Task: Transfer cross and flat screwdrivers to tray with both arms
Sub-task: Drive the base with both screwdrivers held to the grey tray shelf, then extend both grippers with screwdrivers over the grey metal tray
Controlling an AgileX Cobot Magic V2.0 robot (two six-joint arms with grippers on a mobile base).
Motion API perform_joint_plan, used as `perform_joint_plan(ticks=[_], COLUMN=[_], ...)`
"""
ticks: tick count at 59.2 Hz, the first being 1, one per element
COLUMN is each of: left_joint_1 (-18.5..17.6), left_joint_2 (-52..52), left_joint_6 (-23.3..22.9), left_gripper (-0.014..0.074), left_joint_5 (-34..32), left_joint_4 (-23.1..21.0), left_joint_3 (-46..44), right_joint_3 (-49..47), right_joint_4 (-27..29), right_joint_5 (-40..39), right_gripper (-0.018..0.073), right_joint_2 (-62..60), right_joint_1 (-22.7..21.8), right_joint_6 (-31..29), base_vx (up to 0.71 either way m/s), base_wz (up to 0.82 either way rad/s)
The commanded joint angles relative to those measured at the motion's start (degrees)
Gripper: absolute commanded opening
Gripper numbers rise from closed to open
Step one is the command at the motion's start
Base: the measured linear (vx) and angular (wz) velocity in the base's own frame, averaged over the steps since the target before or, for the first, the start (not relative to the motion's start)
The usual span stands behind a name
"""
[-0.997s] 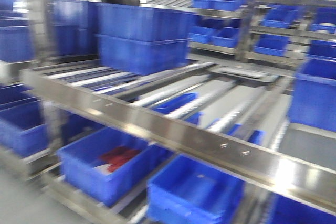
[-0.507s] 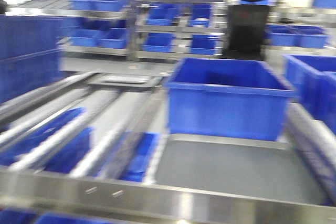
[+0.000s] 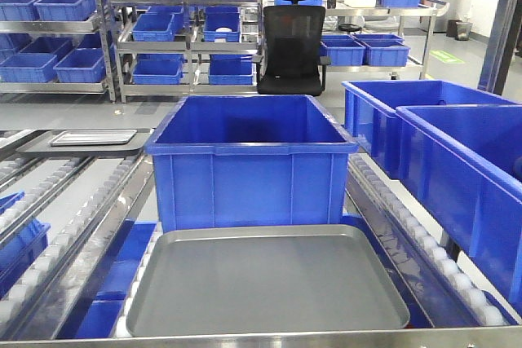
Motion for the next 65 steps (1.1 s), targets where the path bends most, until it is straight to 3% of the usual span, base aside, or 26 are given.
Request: perform_joint_plan(ticks=[1, 65], left_joint_1=[-0.23, -0.23], left_joint_2=[1.51, 2.08], left_joint_6=[-0.15, -0.31], left_gripper=[0.0, 0.0], left_joint_5=[-5.57, -6.09], left_joint_4=[-0.47, -0.47], left_joint_3=[-1.3, -1.3], right_joint_3=[-1.48, -1.48], right_joint_4=[1.07, 1.16], right_joint_5=[-5.31, -5.22], right_gripper=[-0.0008, -0.0008], right_joint_2=[0.34, 0.33], right_joint_1=[-0.08, -0.08], right_joint_6=[-0.15, -0.1], base_vx=[0.0, 0.0], base_wz=[0.05, 0.0])
